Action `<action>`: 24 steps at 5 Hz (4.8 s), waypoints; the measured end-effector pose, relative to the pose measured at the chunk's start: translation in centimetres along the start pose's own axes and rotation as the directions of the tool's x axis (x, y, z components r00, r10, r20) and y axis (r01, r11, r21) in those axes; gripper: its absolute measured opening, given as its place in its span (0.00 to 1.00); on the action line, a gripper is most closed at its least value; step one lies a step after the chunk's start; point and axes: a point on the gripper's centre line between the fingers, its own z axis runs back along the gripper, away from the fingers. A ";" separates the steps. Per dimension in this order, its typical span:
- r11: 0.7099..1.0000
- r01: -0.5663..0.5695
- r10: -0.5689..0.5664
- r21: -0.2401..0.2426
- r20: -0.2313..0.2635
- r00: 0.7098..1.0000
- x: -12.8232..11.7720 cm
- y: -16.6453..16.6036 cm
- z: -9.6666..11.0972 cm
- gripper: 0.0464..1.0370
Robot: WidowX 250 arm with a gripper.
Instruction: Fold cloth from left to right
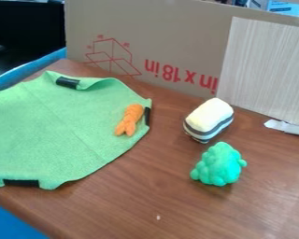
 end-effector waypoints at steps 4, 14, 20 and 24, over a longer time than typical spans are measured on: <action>0.997 0.017 -0.019 0.080 0.022 1.000 -1.5 1.1 -2.4 0.92; 0.983 0.181 -0.182 -0.035 -0.050 0.982 -3.6 -25.5 5.7 0.01; 0.924 0.241 -0.266 -0.298 -0.047 0.963 -2.9 -26.6 9.6 0.96; 0.874 0.457 -0.478 -0.166 -0.122 0.870 -0.4 -23.1 12.7 0.96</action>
